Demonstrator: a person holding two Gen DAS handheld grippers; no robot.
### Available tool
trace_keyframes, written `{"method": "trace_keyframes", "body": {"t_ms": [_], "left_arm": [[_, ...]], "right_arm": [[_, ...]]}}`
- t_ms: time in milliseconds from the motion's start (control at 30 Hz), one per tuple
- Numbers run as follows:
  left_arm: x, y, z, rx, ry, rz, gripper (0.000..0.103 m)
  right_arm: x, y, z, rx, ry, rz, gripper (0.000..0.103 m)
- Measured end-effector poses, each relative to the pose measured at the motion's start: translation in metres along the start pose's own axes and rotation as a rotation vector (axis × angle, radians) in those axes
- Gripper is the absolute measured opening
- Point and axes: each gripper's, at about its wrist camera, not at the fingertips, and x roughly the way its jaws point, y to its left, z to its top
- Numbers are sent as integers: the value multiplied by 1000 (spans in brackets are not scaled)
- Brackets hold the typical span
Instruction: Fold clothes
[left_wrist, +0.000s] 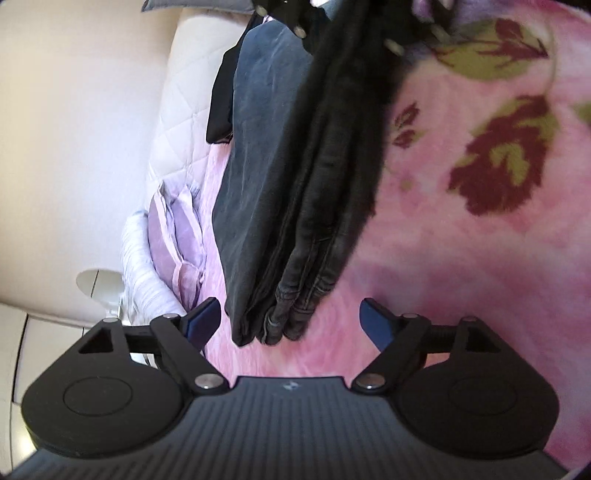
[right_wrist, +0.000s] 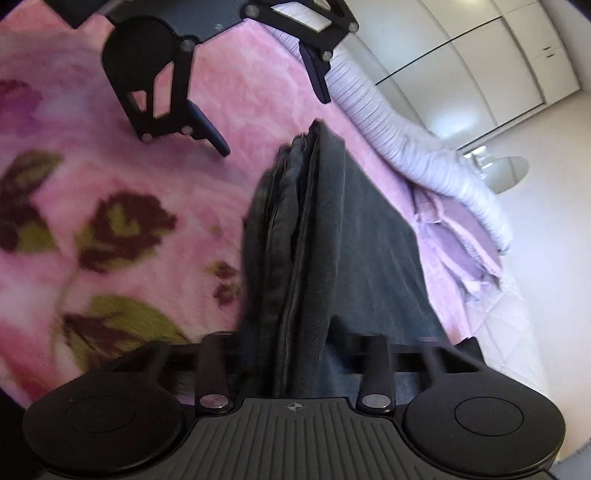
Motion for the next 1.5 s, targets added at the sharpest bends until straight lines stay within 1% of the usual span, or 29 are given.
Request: {"method": "trace_keyframes", "body": {"t_ms": [33, 133, 200, 267, 300, 333, 433, 467, 533, 600, 667, 733, 767, 800, 833, 867, 900, 1000, 1067, 1100, 1167, 1233, 1267, 1300, 1333, 1400, 1433, 1467, 1500], "left_arm": [[4, 1, 2, 18, -7, 19, 85], [15, 2, 11, 73, -27, 69, 86], [23, 1, 20, 100, -46, 67, 89], [27, -2, 29, 136, -52, 69, 86], [27, -4, 33, 156, -50, 57, 80], [26, -6, 37, 175, -48, 44, 69], [16, -11, 46, 164, -32, 4, 45], [15, -12, 47, 153, -22, -5, 44], [13, -9, 51, 118, -5, -26, 40], [12, -3, 56, 85, 13, -48, 39], [10, 3, 59, 83, 21, -60, 38], [4, 8, 60, 95, 25, -73, 38], [-1, 9, 61, 98, 29, -78, 38], [-6, 11, 62, 102, 33, -82, 37], [-13, 12, 62, 97, 45, -80, 37], [-22, 15, 60, 76, 66, -74, 37], [-31, 18, 58, 53, 87, -68, 37], [-76, 24, 50, -32, 193, -33, 37], [-106, 16, 46, -106, 287, -15, 37], [-118, 5, 45, -137, 342, -26, 38], [-122, -20, 47, -167, 383, -50, 40], [-125, -46, 48, -197, 422, -75, 41], [-127, -53, 51, -188, 430, -34, 41], [-130, -60, 54, -178, 437, 10, 41], [-134, -59, 57, -199, 456, 25, 45], [-148, -52, 61, -290, 472, 15, 52], [-157, -48, 63, -349, 479, 9, 53], [-166, -43, 63, -417, 487, 7, 53], [-176, -35, 59, -535, 487, 3, 53]], "right_arm": [[-5, -8, -2, 9, -9, 12, 24], [-26, -35, -7, 48, -30, 36, 22], [-43, -48, -17, 70, -33, 40, 21], [-55, -55, -28, 85, -31, 41, 21], [-66, -55, -35, 86, -30, 42, 21], [-78, -54, -43, 84, -30, 43, 21], [-92, -41, -65, 97, -22, 37, 22], [-94, -33, -70, 93, -23, 32, 23], [-95, -9, -75, 35, -29, -32, 31], [-89, 9, -78, -6, -62, -81, 44], [-71, 20, -81, -64, -42, -133, 49], [-54, 25, -85, -113, -23, -183, 49], [-49, 21, -86, -108, -19, -188, 47], [-49, 14, -83, -91, -17, -176, 30], [-50, 6, -79, -73, -16, -160, 27], [-51, -2, -75, -55, -15, -145, 24], [-57, -7, -70, -69, -43, -146, 23], [-78, -14, -53, -142, -163, -151, 23], [-87, -10, -41, -188, -241, -132, 23], [-87, -5, -36, -207, -273, -119, 23], [-81, 9, -29, -249, -313, -83, 24], [-69, 25, -30, -298, -260, -45, 32], [-68, 31, -34, -307, -225, -44, 42], [-68, 35, -38, -311, -193, -49, 44], [-76, 34, -43, -274, -173, -60, 44], [-95, 29, -54, -172, -142, -87, 46], [-105, 26, -61, -99, -125, -82, 47], [-117, 22, -69, 0, -113, -72, 48], [-129, 17, -76, 105, -102, -61, 49]]}}
